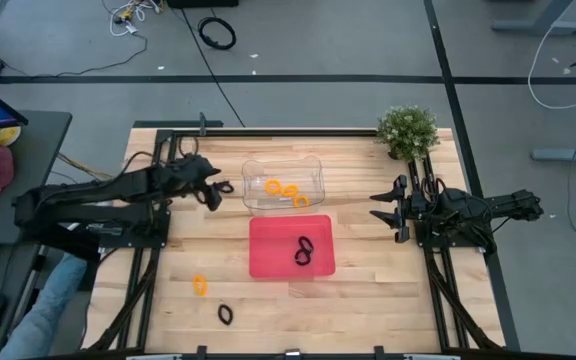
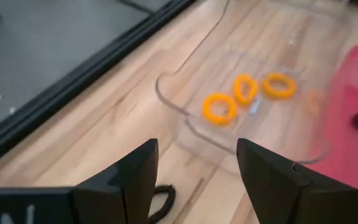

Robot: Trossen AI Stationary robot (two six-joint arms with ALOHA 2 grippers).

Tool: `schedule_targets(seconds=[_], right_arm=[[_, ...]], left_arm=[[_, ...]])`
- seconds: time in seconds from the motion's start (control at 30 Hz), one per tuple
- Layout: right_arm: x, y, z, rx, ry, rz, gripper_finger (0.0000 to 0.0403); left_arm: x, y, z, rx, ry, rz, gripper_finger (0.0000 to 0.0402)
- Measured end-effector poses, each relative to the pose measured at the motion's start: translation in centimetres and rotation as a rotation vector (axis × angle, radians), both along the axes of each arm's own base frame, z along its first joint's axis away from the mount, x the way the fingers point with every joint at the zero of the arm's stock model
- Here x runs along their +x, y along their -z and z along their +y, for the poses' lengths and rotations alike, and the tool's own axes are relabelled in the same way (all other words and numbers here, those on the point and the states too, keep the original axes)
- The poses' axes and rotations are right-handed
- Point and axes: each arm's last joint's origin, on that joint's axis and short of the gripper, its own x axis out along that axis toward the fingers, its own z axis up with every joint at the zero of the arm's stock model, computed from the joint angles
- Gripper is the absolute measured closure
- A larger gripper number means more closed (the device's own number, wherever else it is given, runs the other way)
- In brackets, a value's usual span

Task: Sort spring keychains
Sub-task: Put the black spring keychain into the transparent bin

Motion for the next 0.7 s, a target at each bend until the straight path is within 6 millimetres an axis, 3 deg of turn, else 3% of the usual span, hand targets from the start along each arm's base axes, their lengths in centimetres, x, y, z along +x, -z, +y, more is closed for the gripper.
schedule_targets(seconds=[0.4, 0.7], right_arm=[[0.0, 0.0, 0.0, 0.000, 0.000, 0.000, 0.0204], [0.0, 0.0, 0.0, 0.000, 0.000, 0.000, 0.0204]], left_arm=[[0.9, 2.4, 2.7, -0.135, -0.172, 0.210, 0.0179], [2.0, 3.8, 3.5, -0.207, -0.172, 0.321, 0.0179]])
